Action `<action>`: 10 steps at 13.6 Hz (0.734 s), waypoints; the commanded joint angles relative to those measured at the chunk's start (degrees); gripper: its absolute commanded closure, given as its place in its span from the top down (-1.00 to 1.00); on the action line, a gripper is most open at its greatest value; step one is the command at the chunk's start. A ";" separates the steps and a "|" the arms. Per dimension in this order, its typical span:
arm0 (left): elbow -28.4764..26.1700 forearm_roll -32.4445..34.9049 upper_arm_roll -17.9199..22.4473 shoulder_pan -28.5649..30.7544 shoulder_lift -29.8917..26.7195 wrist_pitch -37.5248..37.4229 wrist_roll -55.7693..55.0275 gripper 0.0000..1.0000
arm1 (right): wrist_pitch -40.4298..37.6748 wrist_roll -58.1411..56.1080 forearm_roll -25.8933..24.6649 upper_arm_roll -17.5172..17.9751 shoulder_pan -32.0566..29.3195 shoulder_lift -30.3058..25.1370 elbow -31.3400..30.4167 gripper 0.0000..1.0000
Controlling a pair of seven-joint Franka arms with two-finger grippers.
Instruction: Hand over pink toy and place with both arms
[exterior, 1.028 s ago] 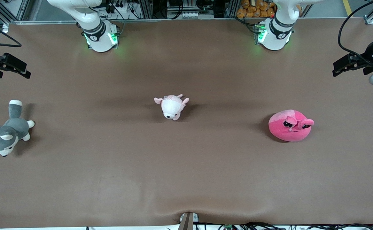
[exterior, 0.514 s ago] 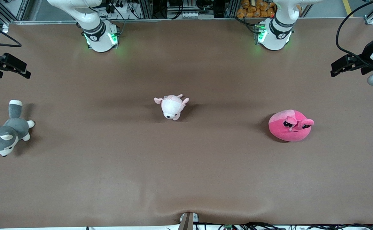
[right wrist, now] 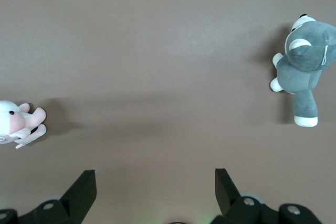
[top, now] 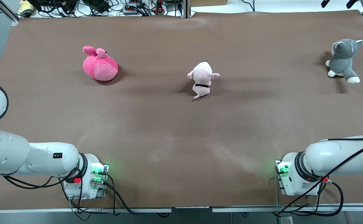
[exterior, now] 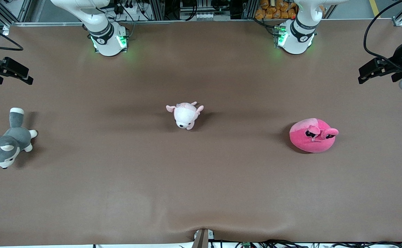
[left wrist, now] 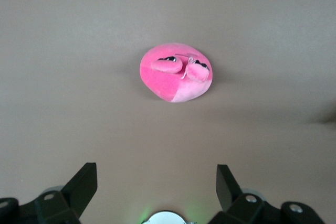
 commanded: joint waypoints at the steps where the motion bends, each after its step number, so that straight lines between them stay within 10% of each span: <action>1: -0.97 -0.14 0.01 -0.03 -0.86 2.12 1.52 1.00 | -0.13 -0.43 0.75 -0.22 0.24 -0.43 0.22 1.00; 10: -0.97 0.13 0.01 0.06 -0.77 2.39 -2.26 1.00 | 0.31 -0.26 0.84 -0.22 -0.11 -0.17 1.62 1.00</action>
